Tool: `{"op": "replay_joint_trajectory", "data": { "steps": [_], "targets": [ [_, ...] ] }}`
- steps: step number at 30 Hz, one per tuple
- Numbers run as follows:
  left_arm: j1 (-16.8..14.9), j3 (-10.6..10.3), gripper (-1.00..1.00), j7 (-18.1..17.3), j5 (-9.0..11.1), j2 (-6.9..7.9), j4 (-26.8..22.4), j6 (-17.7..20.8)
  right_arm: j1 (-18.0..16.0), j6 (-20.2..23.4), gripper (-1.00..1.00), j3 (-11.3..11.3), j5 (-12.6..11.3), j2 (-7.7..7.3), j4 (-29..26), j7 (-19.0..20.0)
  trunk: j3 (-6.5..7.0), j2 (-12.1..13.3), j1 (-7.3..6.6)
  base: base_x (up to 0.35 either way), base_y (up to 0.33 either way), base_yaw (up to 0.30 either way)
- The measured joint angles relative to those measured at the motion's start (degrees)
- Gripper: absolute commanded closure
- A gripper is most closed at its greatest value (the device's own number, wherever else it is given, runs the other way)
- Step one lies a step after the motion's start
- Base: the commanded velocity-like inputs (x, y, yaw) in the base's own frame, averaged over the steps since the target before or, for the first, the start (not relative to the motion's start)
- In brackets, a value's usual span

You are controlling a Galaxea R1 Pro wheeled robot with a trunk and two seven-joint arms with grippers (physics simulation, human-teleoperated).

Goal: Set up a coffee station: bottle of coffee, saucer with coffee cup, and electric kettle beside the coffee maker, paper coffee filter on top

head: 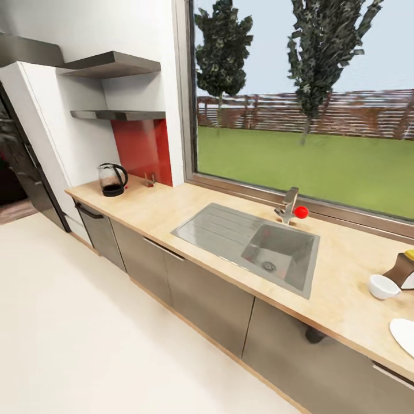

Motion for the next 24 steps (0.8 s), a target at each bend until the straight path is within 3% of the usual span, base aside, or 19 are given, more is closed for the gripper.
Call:
{"op": "replay_joint_trajectory", "data": {
  "steps": [24],
  "targets": [
    [0.02, 0.33, -1.00, 0.00, 0.40, 0.08, 0.00, -0.01, 0.01, 0.01, -1.00, 0.05, 0.02, 0.21, -0.01, -0.04, 1.63, 0.00, -0.03, 0.249, 0.190, 0.202]
  ]
}}
